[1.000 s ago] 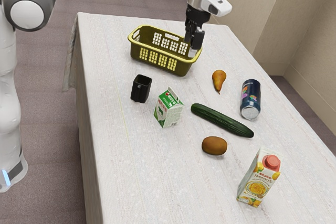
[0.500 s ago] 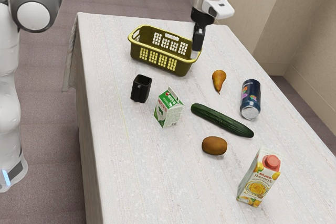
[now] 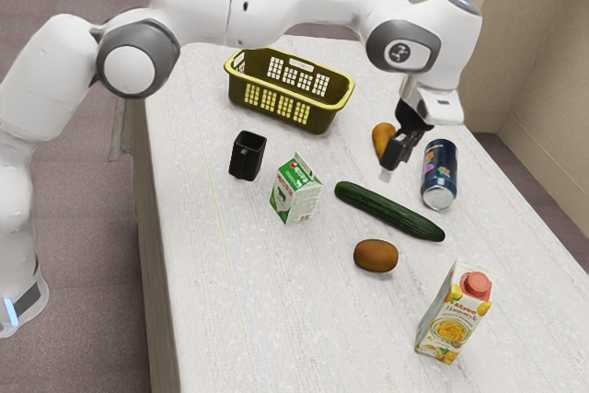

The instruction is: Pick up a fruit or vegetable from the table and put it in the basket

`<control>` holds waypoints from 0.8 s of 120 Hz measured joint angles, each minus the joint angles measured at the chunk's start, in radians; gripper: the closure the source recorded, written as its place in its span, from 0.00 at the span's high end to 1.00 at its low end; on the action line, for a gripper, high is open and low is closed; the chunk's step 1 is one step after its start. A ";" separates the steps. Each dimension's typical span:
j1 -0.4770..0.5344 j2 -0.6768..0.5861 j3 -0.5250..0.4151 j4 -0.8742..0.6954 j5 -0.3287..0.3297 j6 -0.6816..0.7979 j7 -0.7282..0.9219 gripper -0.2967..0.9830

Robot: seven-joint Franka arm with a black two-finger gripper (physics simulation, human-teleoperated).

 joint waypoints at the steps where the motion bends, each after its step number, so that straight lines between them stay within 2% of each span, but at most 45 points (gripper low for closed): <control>1: -0.001 0.004 0.002 0.002 0.002 0.000 0.002 0.77; 26: -0.007 0.075 0.027 0.013 0.018 0.020 0.048 0.77; 47: -0.018 0.094 0.116 0.019 -0.032 0.035 0.047 0.77; 96: -0.021 0.177 0.138 0.025 -0.057 0.081 0.029 0.77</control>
